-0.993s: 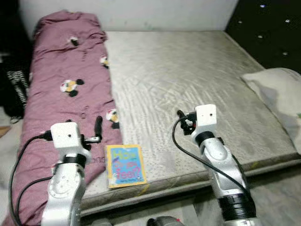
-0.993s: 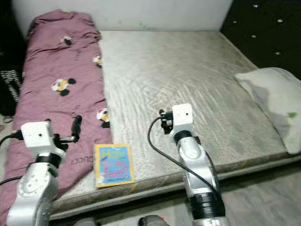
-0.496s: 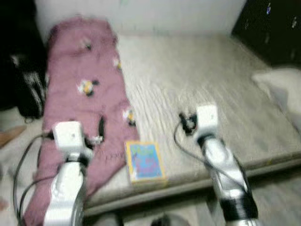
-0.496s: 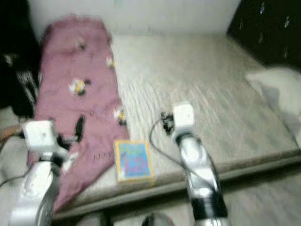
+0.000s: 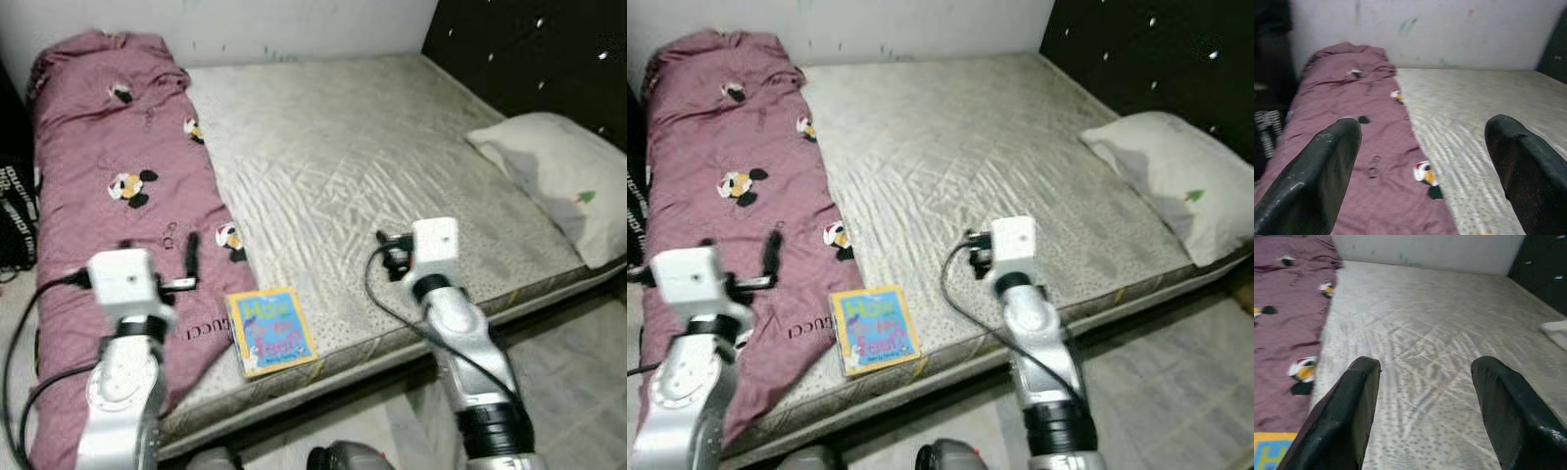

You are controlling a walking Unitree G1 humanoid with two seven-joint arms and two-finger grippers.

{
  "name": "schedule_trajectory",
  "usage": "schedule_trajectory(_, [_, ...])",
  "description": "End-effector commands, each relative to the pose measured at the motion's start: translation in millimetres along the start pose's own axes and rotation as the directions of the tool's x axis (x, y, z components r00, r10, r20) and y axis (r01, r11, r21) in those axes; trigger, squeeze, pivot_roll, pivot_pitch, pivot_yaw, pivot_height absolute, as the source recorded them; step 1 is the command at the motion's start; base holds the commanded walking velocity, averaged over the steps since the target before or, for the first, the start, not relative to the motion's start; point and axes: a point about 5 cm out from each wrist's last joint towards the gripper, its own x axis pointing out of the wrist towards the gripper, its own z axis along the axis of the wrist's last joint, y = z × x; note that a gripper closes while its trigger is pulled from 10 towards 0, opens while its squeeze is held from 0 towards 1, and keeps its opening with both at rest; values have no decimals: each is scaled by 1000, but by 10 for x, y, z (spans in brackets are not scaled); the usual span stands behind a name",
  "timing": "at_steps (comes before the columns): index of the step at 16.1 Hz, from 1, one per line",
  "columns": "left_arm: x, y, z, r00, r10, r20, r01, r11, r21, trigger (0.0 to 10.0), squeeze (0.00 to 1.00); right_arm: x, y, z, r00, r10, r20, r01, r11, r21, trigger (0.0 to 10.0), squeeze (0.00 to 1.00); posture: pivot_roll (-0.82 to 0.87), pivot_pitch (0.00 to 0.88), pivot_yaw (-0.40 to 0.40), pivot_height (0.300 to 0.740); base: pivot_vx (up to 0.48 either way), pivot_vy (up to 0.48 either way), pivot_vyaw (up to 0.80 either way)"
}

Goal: Clean up the room

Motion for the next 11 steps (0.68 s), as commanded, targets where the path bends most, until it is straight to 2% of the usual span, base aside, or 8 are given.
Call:
schedule_trajectory(1, [-23, 4, -25, 1000, 15, -25, -16, 1000, -18, 10000, 0, -16, -31, 49, 1000, -9, 22, 9, 1000, 1, 10000, 0, -26, 49, -81, 740, 0, 0, 0])
schedule_trajectory(8, [-98, -15, -121, 998, 9, -69, -10, 1000, -14, 10000, 0, -83, -41, 48, 999, -16, 41, 15, 1000, 25, 10000, 0, -25, 41, -78, 740, 0, 0, 0])
schedule_trajectory(11, [-100, -17, -131, 997, 5, -76, -6, 1000, -17, 10000, 0, -87, -36, 54, 999, -15, 43, 14, 999, 30, 10000, 0, -26, 40, -74, 712, 0, 0, 0])
